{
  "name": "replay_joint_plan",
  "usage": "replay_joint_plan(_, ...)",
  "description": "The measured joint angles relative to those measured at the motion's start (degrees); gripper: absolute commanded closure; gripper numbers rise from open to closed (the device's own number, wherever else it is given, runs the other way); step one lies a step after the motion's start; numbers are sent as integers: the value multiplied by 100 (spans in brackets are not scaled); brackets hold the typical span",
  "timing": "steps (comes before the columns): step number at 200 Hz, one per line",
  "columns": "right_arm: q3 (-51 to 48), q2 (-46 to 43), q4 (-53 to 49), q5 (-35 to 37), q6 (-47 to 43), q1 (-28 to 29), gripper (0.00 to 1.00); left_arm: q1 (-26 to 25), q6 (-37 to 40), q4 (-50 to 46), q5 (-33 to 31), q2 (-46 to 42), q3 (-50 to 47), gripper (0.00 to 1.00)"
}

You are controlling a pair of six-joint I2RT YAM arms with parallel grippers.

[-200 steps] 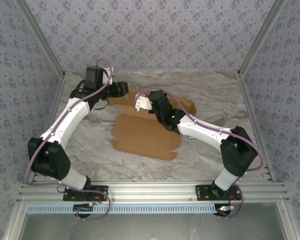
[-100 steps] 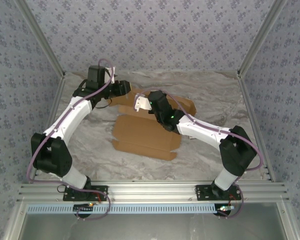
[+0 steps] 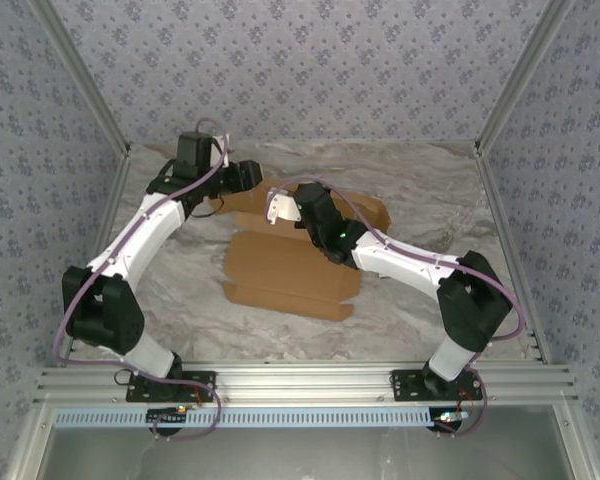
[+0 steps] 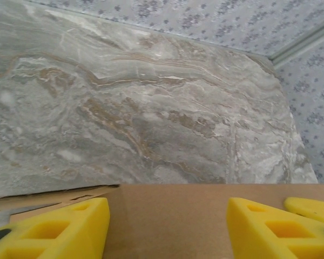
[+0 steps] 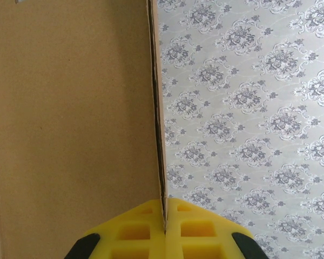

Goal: Fold the paper box

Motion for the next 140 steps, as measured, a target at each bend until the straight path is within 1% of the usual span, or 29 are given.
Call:
replay_joint_plan(35, 0, 0, 22, 0, 0, 0, 100, 0, 59, -96, -92, -107, -85, 40)
replay_joint_plan(71, 0, 0, 50, 0, 0, 0, 100, 0, 13, -50, 129, -107, -240, 42)
replay_joint_plan(110, -2, 0, 68, 15, 0, 4, 100, 0, -208, 192, 361, -92, -367, 43)
replay_joint_plan(140, -2, 0, 140, 20, 0, 4, 100, 0, -343, 356, 466, -85, -367, 47)
